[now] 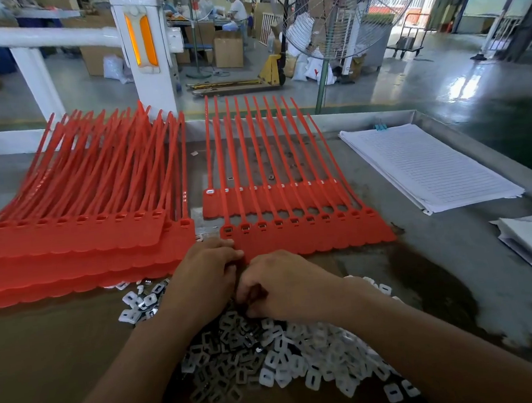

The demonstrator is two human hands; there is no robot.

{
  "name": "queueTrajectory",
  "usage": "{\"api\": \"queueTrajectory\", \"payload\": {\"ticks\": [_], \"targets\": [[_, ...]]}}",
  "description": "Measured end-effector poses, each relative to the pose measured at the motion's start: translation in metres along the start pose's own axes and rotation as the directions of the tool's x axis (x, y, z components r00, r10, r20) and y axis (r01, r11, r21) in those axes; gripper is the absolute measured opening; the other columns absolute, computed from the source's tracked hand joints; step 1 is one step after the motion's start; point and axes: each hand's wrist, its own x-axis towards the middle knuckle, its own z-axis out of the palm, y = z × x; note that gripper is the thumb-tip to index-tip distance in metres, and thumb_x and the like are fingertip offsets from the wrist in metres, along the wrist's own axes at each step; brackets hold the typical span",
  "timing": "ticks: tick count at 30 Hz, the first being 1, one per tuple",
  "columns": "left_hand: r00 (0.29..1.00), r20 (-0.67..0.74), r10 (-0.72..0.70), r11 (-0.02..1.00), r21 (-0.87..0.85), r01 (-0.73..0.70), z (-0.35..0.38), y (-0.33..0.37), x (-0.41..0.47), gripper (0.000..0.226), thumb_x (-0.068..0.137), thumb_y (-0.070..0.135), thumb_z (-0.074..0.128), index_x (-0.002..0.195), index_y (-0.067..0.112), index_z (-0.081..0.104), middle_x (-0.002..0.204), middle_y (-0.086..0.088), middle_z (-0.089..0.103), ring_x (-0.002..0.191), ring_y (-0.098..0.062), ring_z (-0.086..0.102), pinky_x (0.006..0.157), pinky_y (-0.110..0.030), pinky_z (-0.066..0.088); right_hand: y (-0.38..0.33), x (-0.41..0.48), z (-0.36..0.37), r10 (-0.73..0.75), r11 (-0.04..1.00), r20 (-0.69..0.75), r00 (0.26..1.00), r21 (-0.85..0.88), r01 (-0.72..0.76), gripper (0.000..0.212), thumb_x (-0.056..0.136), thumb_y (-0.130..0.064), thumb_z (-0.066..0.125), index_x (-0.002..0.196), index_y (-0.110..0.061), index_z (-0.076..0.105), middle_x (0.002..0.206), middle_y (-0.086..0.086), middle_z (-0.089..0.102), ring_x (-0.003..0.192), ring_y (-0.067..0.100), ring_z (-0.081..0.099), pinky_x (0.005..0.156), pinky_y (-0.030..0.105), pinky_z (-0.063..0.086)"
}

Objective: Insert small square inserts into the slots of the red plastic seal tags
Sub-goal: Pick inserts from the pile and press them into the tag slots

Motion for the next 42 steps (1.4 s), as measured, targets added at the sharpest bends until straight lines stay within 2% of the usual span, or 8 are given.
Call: {"api": "queueTrajectory", "payload": {"ticks": [8,13,17,22,29,32,34,42], "targets": [[1.000,0.022,-0.004,1.000,-0.007,0.004,-0.002,0.000,0.000,0.032,0.090,0.011,0.050,0.120,0.015,0.059,0.136,0.002,0.046,0.126,-0.010,0.035,0.096,-0.012,0.017,-0.002,0.000,0.004,-0.003,1.000,-0.010,1.000,0.027,0.004,0.011,0.082,-0.009,0.062,0.091,-0.012,0.066,0.098,-0.001,0.065,0.088,0.011,0.055,0.071,0.021,0.038],[0.999,0.032,0.004,1.000,-0.020,-0.003,-0.003,0.001,0.001,0.029,0.087,0.011,0.053,0.114,0.015,0.064,0.131,0.000,0.050,0.123,-0.012,0.039,0.094,-0.015,0.022,0.000,-0.004,0.000,0.011,0.987,-0.091,0.996,0.161,0.004,0.013,0.082,-0.007,0.061,0.093,-0.012,0.064,0.082,-0.007,0.060,0.073,0.002,0.050,0.060,0.007,0.035],[0.999,0.031,-0.013,1.000,0.002,0.013,-0.001,-0.001,0.001,0.030,0.089,0.012,0.051,0.115,0.018,0.063,0.133,0.002,0.048,0.124,-0.011,0.037,0.100,-0.019,0.024,0.005,-0.007,-0.006,0.024,0.981,-0.135,0.991,0.193,0.003,0.014,0.084,-0.010,0.061,0.094,-0.012,0.070,0.091,-0.003,0.068,0.078,0.002,0.057,0.069,0.011,0.043],[1.000,0.007,-0.023,0.999,0.028,0.023,0.001,-0.001,0.001,0.032,0.089,0.011,0.050,0.118,0.019,0.061,0.134,0.006,0.048,0.125,-0.011,0.036,0.101,-0.017,0.021,0.017,-0.013,-0.015,0.111,0.965,-0.216,0.970,0.259,-0.053,0.008,0.086,-0.022,0.062,0.078,-0.018,0.065,0.064,-0.015,0.056,0.055,-0.005,0.049,0.055,0.008,0.038],[0.999,0.008,-0.034,0.999,0.017,0.033,0.000,0.000,0.000,0.032,0.091,0.011,0.048,0.120,0.018,0.060,0.136,0.005,0.046,0.127,-0.011,0.034,0.102,-0.017,0.018,0.069,-0.018,-0.033,0.335,0.918,-0.394,0.856,0.341,-0.202,0.021,0.083,-0.012,0.065,0.079,-0.032,0.059,0.076,-0.019,0.059,0.071,-0.009,0.055,0.066,0.007,0.040],[0.999,0.008,-0.034,0.999,0.018,0.034,0.000,0.001,0.000,0.032,0.090,0.010,0.048,0.120,0.018,0.060,0.135,0.005,0.047,0.127,-0.011,0.034,0.103,-0.017,0.019,0.102,-0.015,-0.039,0.487,0.840,-0.423,0.764,0.468,-0.276,0.015,0.083,-0.005,0.063,0.080,-0.019,0.064,0.071,-0.006,0.063,0.066,0.010,0.061,0.066,0.025,0.052],[0.999,0.008,-0.041,0.999,0.012,0.040,0.000,0.001,-0.001,0.032,0.090,0.010,0.048,0.119,0.018,0.060,0.135,0.005,0.047,0.127,-0.011,0.035,0.103,-0.018,0.019,0.119,-0.013,-0.041,0.559,0.795,-0.427,0.711,0.520,-0.313,0.006,0.084,-0.002,0.061,0.085,-0.005,0.065,0.064,0.000,0.061,0.057,0.013,0.058,0.058,0.023,0.051],[0.999,0.003,-0.046,0.999,0.007,0.046,-0.001,0.002,-0.002,0.032,0.090,0.010,0.049,0.119,0.019,0.060,0.135,0.006,0.047,0.126,-0.011,0.036,0.102,-0.017,0.020,0.149,-0.012,-0.035,0.581,0.804,-0.481,0.657,0.467,-0.369,0.011,0.084,-0.005,0.061,0.076,-0.009,0.067,0.065,-0.010,0.055,0.062,0.001,0.047,0.059,0.015,0.035]]}}
